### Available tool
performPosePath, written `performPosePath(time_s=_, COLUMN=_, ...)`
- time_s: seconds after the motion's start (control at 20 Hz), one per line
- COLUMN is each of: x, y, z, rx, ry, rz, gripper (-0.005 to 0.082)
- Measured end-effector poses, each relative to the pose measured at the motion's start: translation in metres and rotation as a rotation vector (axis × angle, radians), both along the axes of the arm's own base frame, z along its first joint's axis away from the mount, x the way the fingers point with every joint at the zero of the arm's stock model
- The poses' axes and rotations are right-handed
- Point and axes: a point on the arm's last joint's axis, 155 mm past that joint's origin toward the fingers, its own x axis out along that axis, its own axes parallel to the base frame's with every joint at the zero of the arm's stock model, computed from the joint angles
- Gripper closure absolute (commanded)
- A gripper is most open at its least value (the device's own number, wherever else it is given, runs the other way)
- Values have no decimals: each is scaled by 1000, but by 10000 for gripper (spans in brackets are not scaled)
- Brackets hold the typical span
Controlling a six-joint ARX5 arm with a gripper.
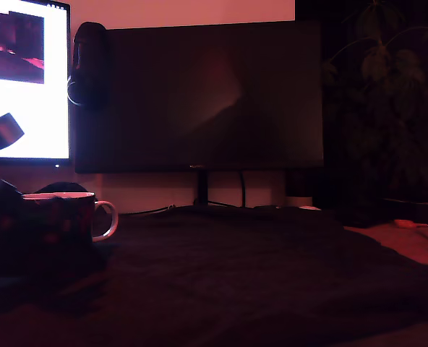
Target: Pick up the coffee capsules on the table and drop them inside the coffee cup
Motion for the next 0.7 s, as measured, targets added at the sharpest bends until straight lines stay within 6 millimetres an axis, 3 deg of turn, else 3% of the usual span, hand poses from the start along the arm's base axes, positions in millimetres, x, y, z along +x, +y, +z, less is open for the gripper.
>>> performPosePath(time_s=0.2, x=3, y=-1, z=2, rx=-2, ry=-4, rz=0, gripper=481)
performPosePath(time_s=0.3, x=3, y=-1, z=2, rx=-2, ry=-4, rz=0, gripper=537)
performPosePath(time_s=0.7, x=-2, y=-10, z=5, rx=-27, ry=-3, rz=-46, gripper=540)
